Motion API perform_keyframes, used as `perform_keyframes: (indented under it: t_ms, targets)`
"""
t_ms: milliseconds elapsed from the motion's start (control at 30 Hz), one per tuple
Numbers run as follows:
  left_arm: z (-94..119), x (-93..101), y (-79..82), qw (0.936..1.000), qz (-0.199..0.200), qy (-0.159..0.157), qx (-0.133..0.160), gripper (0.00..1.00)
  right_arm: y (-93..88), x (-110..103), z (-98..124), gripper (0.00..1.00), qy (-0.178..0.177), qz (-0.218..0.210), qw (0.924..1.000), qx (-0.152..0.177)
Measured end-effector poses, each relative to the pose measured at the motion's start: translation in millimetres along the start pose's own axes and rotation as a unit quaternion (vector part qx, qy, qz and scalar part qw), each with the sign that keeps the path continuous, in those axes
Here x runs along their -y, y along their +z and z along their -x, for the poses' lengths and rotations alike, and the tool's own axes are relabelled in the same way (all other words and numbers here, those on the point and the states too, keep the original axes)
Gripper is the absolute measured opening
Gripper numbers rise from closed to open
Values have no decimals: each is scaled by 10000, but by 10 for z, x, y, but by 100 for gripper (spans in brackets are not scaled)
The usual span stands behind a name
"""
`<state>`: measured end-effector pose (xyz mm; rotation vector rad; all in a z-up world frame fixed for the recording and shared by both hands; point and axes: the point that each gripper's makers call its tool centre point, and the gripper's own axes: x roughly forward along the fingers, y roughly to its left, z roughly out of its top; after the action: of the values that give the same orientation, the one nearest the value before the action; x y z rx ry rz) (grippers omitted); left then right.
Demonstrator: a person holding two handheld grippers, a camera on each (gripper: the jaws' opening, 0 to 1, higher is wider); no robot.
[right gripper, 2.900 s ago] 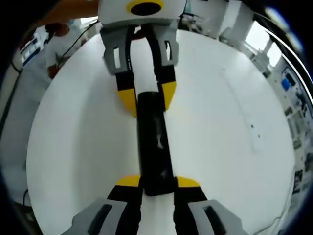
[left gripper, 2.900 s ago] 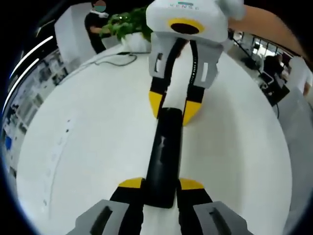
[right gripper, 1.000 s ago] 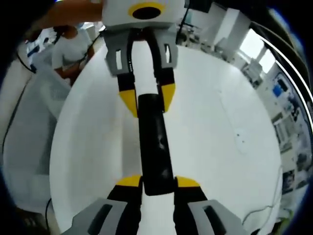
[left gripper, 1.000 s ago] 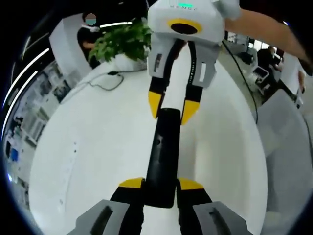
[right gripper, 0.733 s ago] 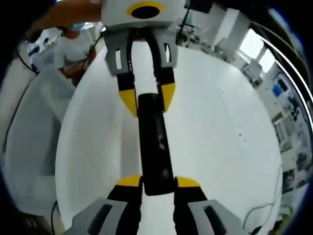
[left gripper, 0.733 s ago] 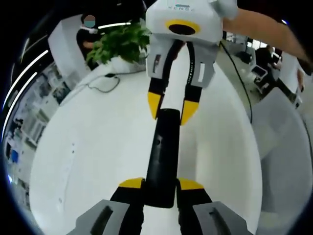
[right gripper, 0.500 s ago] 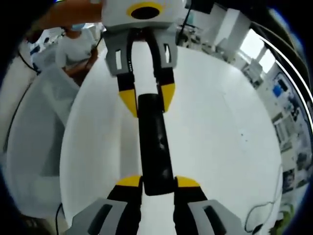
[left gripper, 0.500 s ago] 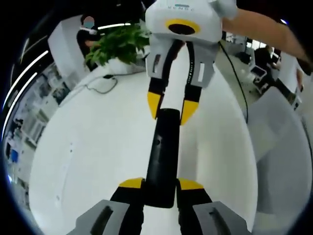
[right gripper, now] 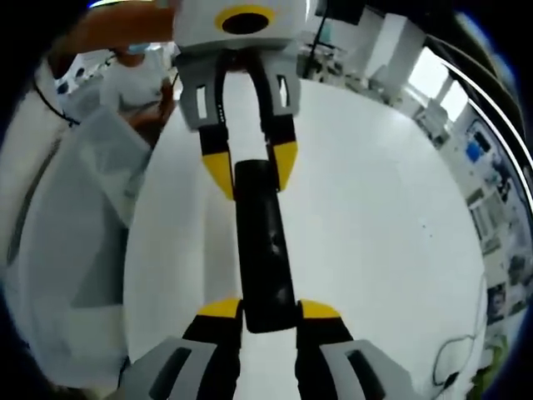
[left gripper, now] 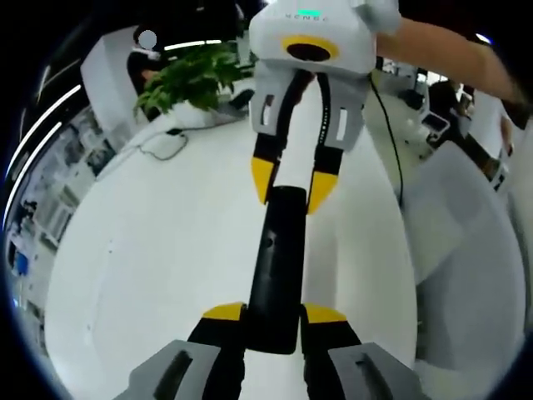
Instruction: Press the specified remote control buttons in sequence, fully releasing each button before pressing the next.
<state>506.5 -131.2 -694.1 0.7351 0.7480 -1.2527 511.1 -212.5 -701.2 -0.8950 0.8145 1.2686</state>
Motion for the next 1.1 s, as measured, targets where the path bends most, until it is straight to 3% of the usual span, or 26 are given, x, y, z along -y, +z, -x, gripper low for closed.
perform_keyframes:
  t_ms: [500, 1100]
  targets:
    - [-159, 544, -223, 9993, 229, -302, 22, 24, -91, -592, -160, 21, 248, -29, 9997, 63]
    - [-352, 815, -335, 9986, 218, -485, -65, 24, -268, -870, -350, 21, 365, -239, 9988, 213]
